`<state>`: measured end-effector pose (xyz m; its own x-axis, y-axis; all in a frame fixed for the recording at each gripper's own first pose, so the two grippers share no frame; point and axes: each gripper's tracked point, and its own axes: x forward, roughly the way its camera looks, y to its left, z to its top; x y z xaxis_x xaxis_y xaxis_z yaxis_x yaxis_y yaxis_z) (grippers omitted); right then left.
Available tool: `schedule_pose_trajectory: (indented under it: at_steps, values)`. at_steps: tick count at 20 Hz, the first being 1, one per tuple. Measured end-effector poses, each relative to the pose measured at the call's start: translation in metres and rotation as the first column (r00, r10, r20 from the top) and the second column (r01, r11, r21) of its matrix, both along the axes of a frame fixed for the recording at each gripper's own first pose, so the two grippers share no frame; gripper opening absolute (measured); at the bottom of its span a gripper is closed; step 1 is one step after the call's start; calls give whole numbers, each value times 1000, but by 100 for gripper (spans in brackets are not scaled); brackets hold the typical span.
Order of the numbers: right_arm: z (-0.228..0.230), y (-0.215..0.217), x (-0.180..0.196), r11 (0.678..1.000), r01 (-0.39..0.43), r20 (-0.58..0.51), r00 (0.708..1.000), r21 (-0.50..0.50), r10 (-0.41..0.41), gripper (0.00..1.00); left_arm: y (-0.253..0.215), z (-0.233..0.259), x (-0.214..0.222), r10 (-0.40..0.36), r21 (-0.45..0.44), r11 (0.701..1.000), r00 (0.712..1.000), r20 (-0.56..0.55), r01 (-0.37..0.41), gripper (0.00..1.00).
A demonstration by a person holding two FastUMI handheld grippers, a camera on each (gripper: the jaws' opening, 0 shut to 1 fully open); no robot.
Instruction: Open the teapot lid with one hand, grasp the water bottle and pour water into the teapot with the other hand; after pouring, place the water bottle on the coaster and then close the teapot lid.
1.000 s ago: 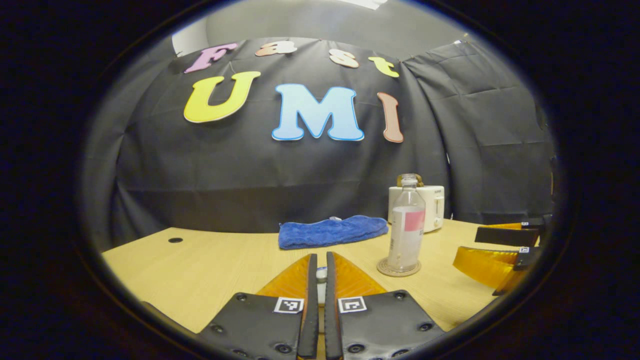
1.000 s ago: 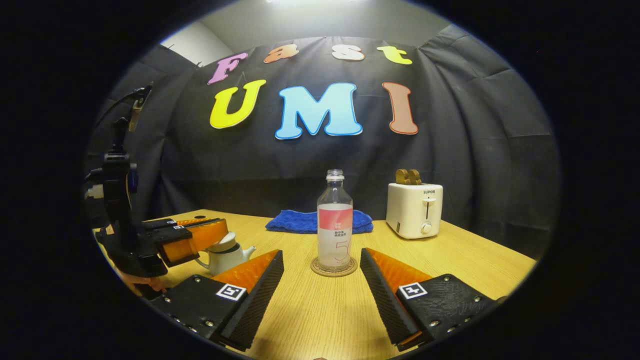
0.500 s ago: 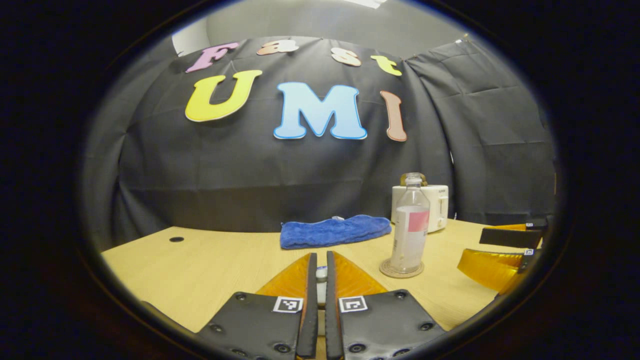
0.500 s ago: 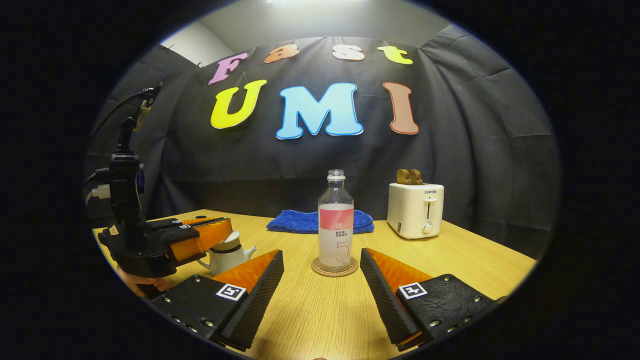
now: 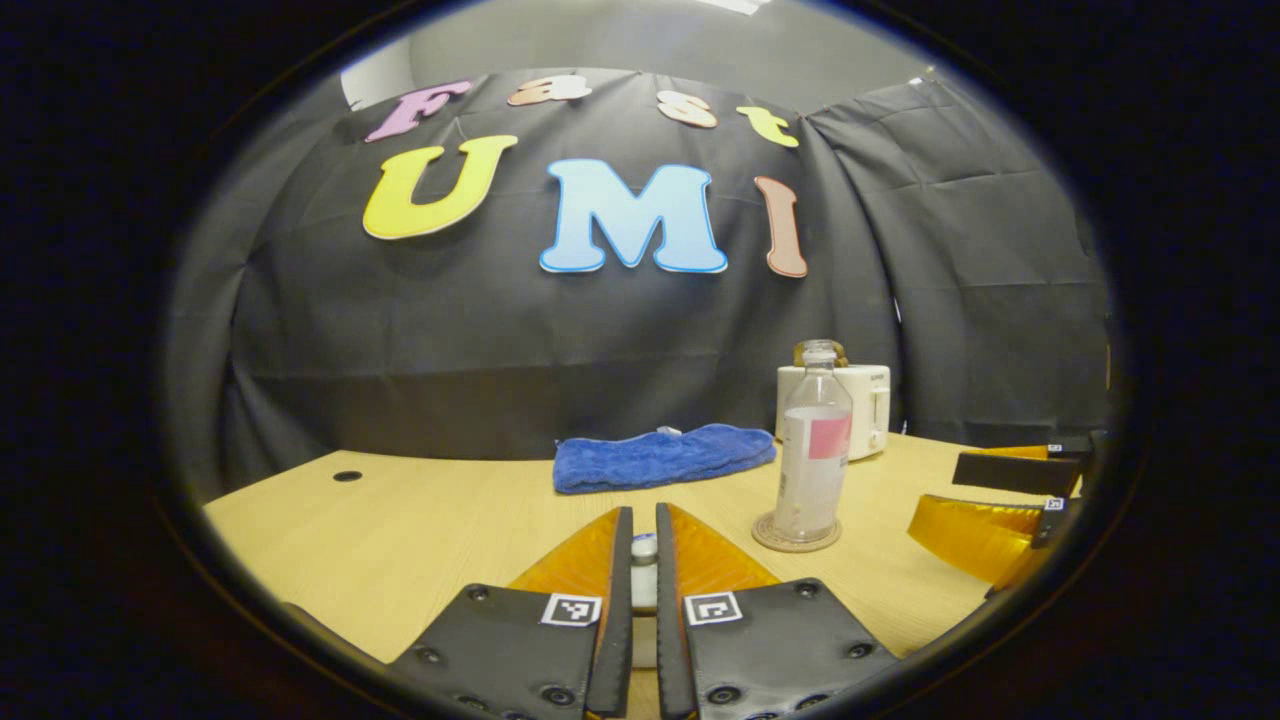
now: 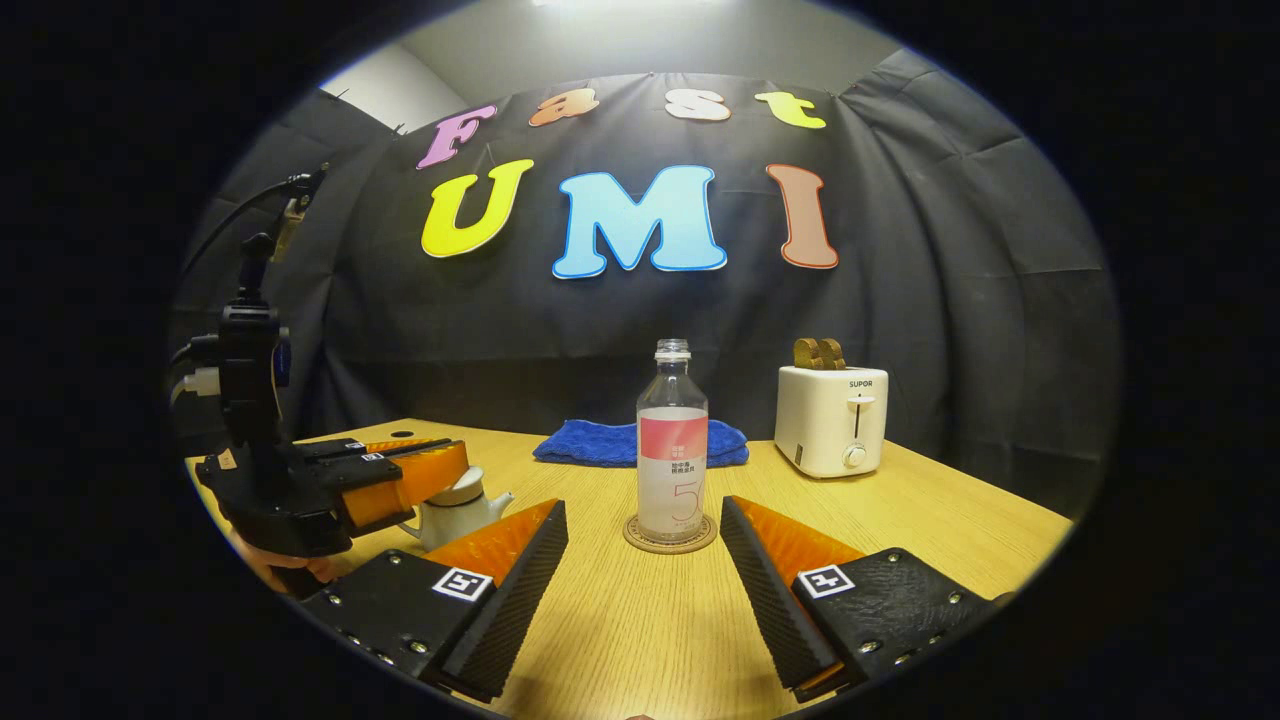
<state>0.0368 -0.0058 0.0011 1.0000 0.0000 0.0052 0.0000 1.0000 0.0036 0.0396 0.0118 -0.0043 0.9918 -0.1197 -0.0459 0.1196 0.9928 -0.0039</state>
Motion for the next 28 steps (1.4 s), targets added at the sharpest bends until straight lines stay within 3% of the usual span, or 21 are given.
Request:
schedule_pose_trajectory:
  at_steps: [9, 12, 13, 19, 20, 23, 28]
  values:
    - [0, 1, 0, 1000, -6, 0, 1000, 0, 6, 95, 6, -8, 6, 38, -10, 999, 998, -47, -38, 17]
    - [0, 1, 0, 1000, -7, 0, 1000, 0, 7, 95, 6, -8, 5, 37, -20, 999, 997, -61, -38, 19]
    - [1, 1, 0, 1000, -7, 0, 1000, 0, 7, 95, 6, -8, 4, 35, -19, 999, 998, -61, -36, 24]
    - [0, 1, 0, 1000, -7, 0, 1000, 0, 7, 95, 7, -7, 3, 42, -33, 999, 997, -57, -44, 24]
    - [0, 1, 0, 1000, -7, 0, 1000, 0, 7, 95, 5, -7, 2, 37, -37, 999, 998, -54, -39, 27]
    - [1, 1, 0, 1000, -7, 0, 1000, 0, 7, 95, 1, -2, -9, 25, -40, 999, 999, -42, -27, 50]
    - [0, 1, -4, 1000, -10, -1, 1000, -1, 10, 95, -14, 8, -37, 28, 6, 1000, 999, 28, -28, 63]
